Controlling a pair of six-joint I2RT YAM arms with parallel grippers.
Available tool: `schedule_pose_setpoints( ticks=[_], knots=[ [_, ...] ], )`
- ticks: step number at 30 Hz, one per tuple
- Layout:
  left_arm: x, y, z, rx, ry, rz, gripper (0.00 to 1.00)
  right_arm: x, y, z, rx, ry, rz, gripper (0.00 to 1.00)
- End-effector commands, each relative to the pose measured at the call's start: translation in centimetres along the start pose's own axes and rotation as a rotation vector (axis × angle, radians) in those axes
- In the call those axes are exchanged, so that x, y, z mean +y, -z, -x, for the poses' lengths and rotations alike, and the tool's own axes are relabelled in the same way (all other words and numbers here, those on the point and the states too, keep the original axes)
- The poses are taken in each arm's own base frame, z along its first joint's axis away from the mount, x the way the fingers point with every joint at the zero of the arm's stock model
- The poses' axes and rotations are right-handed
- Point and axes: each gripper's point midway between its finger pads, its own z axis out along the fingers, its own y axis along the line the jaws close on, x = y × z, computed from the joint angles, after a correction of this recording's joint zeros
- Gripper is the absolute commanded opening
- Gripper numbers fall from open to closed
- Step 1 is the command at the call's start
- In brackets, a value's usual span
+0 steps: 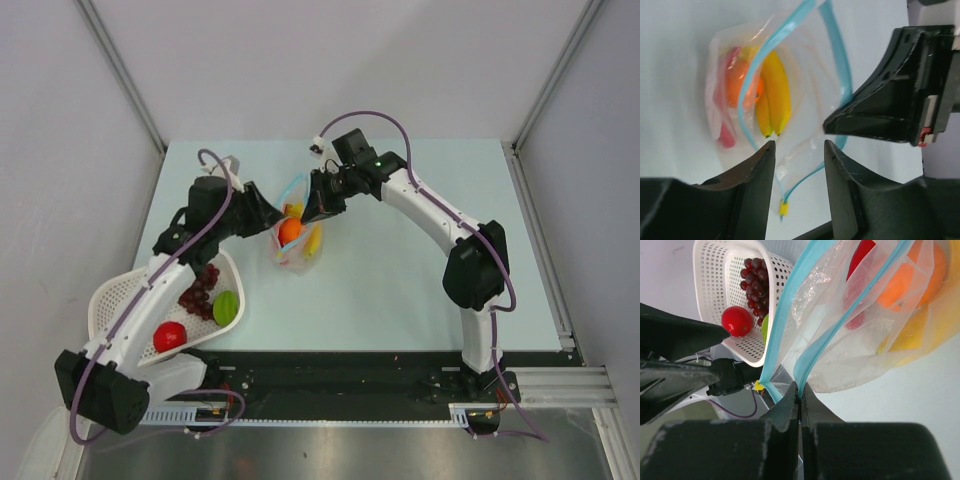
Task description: Open the zip-top bag and remove the fake food
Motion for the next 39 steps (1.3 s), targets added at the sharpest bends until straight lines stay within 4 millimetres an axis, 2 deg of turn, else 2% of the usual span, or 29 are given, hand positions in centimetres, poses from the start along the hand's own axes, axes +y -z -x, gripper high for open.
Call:
schedule_pose_setpoints(
  ticks=[1,4,7,9,10,13,15,16,19,25,30,35,39],
  knots=[
    [-3.8,-1.8,1.3,0.034,-0.084,-0.112,0.47,2.2,1.5,1.1,-0.045,0.048,0.034,0.0],
    [-4.3,-4.3,-0.1,0.134,-0.101,-0.096,0.45,2.6,1.5,1.2,-0.048,0.048,0.04,0.0],
    [-3.9,-6.5,-1.2,0.208,-0.105,-0.04,0.39,2.7,1.6,1.3,-0.053,0.047,0.042,0.0],
    [-3.1,-7.8,-1.0,0.198,-0.115,0.021,0.35,2.7,1.7,1.3,-0.056,0.046,0.039,0.0],
    [-2.2,-8.7,-1.6,0.223,-0.108,0.061,0.33,2.7,1.7,1.3,-0.057,0.044,0.038,0.0],
    [-0.7,-10.6,-2.0,0.222,-0.113,0.122,0.29,2.7,1.8,1.2,-0.055,0.041,0.035,0.0],
    [-0.3,-11.5,-1.9,0.225,-0.114,0.144,0.26,2.8,2.0,1.2,-0.061,0.043,0.031,0.0],
    [0.4,-12.2,-2.7,0.257,-0.114,0.167,0.24,2.7,2.0,1.1,-0.06,0.041,0.031,0.0],
    [1.1,-13.5,-3.4,0.278,-0.107,0.203,0.24,2.6,2.0,1.0,-0.06,0.039,0.024,0.0],
    [3.6,-14.7,-3.8,0.265,-0.146,0.344,0.35,2.2,1.9,0.8,-0.055,0.03,0.018,0.0],
    [4.7,-15.2,-3.8,0.253,-0.181,0.398,0.46,1.7,1.4,0.3,-0.042,0.017,0.017,0.0],
    [5.6,-15.0,-3.7,0.233,-0.246,0.479,0.64,1.4,1.2,0.3,-0.039,0.012,0.012,0.0],
    [6.2,-15.4,-4.4,0.242,-0.274,0.499,0.67,1.3,0.8,0.3,-0.036,0.01,0.017,0.0]
  ],
)
